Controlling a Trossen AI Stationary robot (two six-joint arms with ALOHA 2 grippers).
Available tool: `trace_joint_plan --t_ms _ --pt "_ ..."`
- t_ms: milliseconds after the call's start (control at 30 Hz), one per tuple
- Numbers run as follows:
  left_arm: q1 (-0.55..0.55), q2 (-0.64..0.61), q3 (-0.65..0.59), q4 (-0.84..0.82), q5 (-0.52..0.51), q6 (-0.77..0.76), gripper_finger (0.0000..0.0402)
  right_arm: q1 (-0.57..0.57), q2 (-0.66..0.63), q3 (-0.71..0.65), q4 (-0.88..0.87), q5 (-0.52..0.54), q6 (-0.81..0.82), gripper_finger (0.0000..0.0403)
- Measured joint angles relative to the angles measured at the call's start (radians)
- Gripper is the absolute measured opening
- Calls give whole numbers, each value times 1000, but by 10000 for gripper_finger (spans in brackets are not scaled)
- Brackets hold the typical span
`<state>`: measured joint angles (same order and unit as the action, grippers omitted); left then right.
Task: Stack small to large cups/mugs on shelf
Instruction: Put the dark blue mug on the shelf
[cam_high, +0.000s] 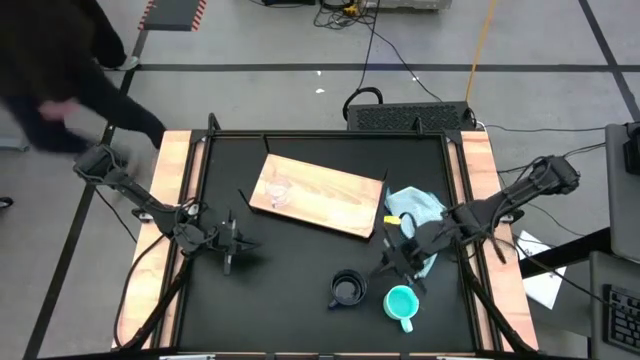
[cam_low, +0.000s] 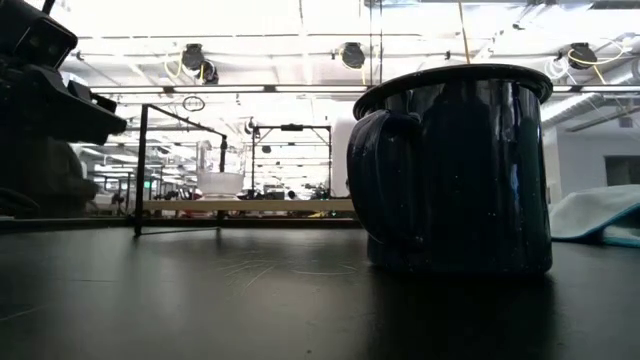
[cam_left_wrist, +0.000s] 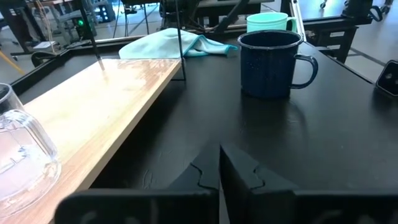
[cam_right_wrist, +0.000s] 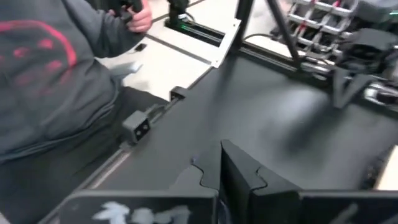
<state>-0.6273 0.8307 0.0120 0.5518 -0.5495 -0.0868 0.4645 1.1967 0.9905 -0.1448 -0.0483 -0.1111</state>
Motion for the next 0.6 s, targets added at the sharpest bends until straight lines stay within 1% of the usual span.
trace_joint_plan --t_ms 133,333,500,600 --pt "0 0 0 0 0 -6 3 36 78 35 13 0 25 0" --pt "0 0 0 5 1 -13 26 67 195 97 13 0 43 0" --pt "0 0 0 5 6 -36 36 75 234 102 -15 0 16 0" --pt "0 0 0 6 33 -40 37 74 247 102 -30 0 5 0"
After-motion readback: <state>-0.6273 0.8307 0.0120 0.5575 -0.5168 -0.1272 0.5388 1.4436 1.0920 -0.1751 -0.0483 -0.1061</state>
